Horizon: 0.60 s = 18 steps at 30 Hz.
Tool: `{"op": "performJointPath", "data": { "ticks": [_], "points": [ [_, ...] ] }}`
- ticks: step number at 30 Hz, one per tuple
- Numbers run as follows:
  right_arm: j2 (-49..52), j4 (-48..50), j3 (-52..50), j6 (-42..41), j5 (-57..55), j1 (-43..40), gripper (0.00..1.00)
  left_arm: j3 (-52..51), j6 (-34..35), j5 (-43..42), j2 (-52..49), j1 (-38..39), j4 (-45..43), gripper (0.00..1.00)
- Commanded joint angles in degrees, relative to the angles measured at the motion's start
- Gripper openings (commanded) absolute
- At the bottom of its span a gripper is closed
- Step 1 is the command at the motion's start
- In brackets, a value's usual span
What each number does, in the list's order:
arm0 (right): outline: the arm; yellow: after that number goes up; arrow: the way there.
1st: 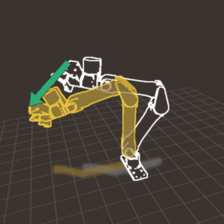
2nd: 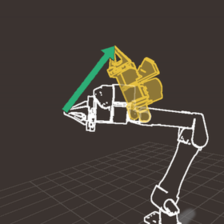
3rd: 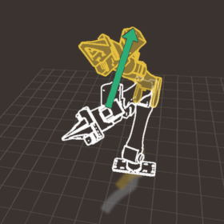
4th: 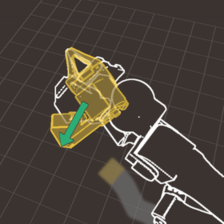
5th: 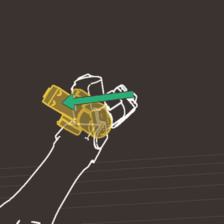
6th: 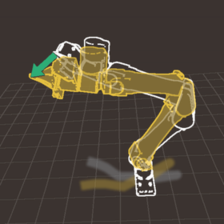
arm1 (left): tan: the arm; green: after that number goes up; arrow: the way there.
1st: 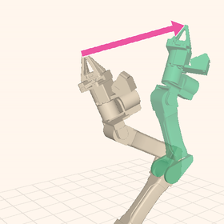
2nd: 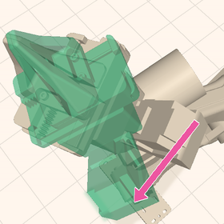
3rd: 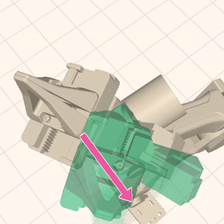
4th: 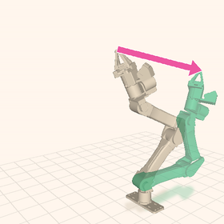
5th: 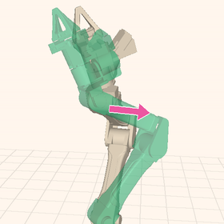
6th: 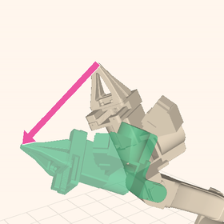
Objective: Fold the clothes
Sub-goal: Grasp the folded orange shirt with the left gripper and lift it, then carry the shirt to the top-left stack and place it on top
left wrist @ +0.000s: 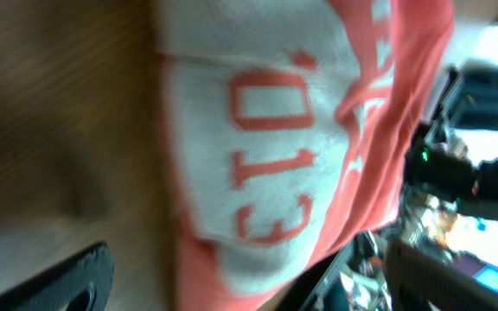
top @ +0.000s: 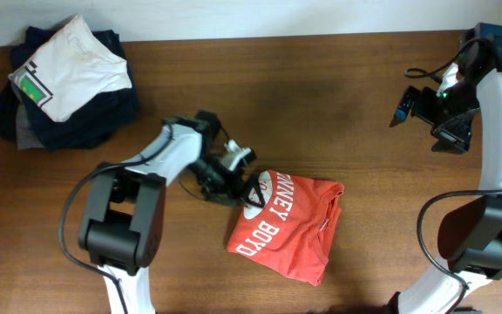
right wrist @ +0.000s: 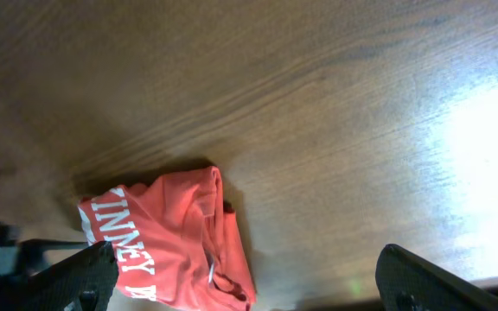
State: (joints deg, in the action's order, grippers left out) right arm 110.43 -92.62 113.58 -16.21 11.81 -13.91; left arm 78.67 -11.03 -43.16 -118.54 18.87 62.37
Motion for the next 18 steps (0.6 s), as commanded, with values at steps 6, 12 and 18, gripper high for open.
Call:
{"op": "performJointPath", "data": {
  "ticks": [6,12,18],
  "points": [
    [-0.5,0.0,0.7,0.4,-0.5,-0.3,0.99,-9.7,15.1,-1.6,0.4,9.7,-16.5,0.45],
    [-0.5,0.0,0.7,0.3,-0.5,-0.4,0.99,2.2,20.9,37.1,0.4,3.1,-13.3,0.00],
    [-0.5,0.0,0.7,0.4,-0.5,-0.4,0.99,5.1,10.1,56.7,0.4,-10.4,-31.0,0.00]
  ]
}}
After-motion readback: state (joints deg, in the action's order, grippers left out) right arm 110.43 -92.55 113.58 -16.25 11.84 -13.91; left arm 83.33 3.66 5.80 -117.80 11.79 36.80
